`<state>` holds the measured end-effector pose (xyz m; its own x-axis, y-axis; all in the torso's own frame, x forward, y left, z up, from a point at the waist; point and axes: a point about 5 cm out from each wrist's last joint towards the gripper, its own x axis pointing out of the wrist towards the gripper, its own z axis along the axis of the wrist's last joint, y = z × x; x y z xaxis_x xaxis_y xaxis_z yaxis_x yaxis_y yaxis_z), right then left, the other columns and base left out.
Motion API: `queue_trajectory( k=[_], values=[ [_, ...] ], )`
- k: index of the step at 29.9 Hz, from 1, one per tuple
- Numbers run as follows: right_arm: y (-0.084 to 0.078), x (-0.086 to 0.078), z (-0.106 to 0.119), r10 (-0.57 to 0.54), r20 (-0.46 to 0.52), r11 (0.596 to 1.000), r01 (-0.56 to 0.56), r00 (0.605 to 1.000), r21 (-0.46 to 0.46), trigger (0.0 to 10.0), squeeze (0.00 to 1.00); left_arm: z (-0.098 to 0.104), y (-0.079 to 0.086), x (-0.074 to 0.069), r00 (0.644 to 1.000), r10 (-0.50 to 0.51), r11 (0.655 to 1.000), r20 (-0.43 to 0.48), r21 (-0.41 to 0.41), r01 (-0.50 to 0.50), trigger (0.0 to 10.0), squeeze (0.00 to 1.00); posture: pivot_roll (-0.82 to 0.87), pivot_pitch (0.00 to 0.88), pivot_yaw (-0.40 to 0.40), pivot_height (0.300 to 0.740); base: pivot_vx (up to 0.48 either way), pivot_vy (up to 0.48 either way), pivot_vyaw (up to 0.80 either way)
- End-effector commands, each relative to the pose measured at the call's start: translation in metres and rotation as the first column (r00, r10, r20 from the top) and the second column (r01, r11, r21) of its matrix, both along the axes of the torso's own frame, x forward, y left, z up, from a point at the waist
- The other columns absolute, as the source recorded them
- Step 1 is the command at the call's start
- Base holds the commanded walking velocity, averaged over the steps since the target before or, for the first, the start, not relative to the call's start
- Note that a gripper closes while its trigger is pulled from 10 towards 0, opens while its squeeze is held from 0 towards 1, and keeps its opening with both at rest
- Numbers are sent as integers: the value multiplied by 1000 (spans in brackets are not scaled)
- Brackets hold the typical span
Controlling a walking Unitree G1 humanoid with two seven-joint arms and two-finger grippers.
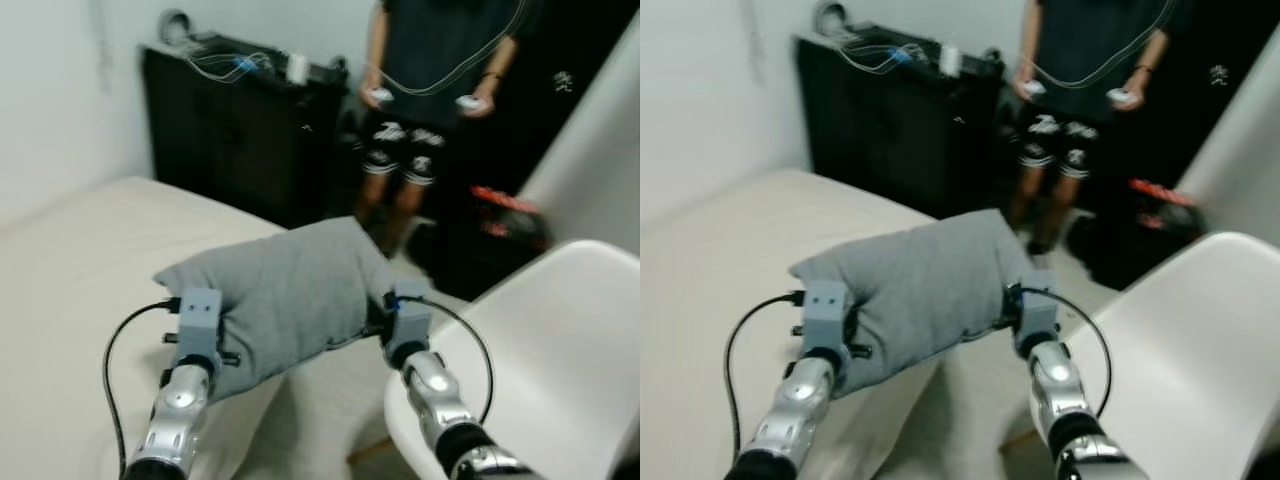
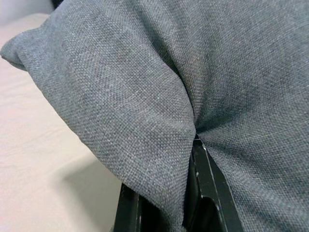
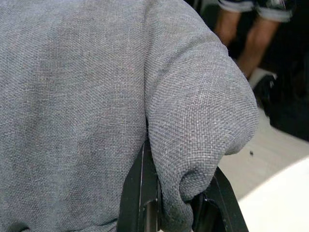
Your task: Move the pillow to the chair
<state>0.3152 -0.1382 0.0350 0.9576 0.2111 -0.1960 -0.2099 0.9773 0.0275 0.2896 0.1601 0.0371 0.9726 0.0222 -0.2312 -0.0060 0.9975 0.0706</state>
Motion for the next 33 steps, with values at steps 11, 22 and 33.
queue_trajectory(
  k=[11,22,33],
  values=[
    [-3,-12,-14,-36,-42,999,36,998,17,10000,0,-12,-1,-12,1000,-15,1000,-25,22,16,10000,0,55,0,-97,740,0,0,-800],
    [-6,-21,-23,-94,-68,995,96,993,33,10000,0,-16,-2,-13,994,-93,992,-57,79,98,10000,0,82,0,-32,740,0,0,-800],
    [-5,-30,-30,-156,-75,985,161,985,64,10000,0,-11,-9,-5,983,-174,979,-56,99,179,10000,0,52,0,40,740,0,0,-800]
  ],
)
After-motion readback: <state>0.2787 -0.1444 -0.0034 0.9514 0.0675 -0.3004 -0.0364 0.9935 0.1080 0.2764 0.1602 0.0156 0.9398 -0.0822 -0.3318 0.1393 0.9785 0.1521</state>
